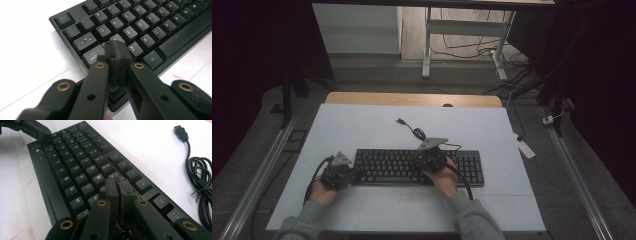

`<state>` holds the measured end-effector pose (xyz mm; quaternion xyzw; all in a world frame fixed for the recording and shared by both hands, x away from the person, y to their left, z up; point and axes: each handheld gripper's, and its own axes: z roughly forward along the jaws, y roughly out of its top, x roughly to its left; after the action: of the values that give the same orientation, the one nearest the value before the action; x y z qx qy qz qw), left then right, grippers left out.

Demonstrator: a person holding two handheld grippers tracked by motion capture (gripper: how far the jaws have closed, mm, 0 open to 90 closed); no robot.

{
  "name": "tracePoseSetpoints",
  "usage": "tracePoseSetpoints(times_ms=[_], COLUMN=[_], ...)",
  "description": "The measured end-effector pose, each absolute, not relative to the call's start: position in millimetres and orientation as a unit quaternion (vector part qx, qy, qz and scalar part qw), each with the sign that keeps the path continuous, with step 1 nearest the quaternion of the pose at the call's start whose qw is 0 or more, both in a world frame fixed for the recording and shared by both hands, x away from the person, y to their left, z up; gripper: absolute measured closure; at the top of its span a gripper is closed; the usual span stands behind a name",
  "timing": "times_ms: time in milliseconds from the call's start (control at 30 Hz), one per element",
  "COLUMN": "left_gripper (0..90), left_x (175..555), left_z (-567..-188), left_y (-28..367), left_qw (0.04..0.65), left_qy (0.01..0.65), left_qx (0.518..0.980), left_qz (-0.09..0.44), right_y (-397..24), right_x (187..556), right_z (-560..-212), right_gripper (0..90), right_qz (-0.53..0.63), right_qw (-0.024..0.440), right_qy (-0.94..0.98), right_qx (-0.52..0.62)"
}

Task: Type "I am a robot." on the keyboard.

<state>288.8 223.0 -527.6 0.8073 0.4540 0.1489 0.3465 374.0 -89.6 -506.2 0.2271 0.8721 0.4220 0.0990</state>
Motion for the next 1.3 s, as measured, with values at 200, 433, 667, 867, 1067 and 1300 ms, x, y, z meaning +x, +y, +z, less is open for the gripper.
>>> tracePoseSetpoints(times_ms=[200, 433, 667, 867, 1067, 1300], left_gripper=[88.8, 88.8, 88.9, 88.9, 88.9, 87.7], left_x=[288, 287, 288, 288, 287, 285], left_z=[-528, -528, -530, -530, -530, -525], left_y=[223, 223, 222, 222, 222, 222], left_qw=[0.347, 0.347, 0.342, 0.343, 0.343, 0.361], left_qy=[0.453, 0.452, 0.452, 0.453, 0.455, 0.451], left_qx=[0.808, 0.809, 0.811, 0.811, 0.809, 0.802], left_qz=[0.148, 0.147, 0.144, 0.143, 0.144, 0.151], right_y=[-83, -72, -66, -64, -64, -76], right_x=[376, 377, 378, 379, 379, 372], right_z=[-511, -514, -516, -519, -519, -502], right_gripper=[87.5, 88.3, 88.7, 89.5, 89.6, 89.6], right_qz=[0.418, 0.417, 0.415, 0.402, 0.397, 0.434], right_qw=[0.097, 0.094, 0.098, 0.102, 0.104, 0.111], right_qy=[0.874, 0.877, 0.878, 0.884, 0.886, 0.868], right_qx=[0.227, 0.218, 0.217, 0.217, 0.216, 0.216])
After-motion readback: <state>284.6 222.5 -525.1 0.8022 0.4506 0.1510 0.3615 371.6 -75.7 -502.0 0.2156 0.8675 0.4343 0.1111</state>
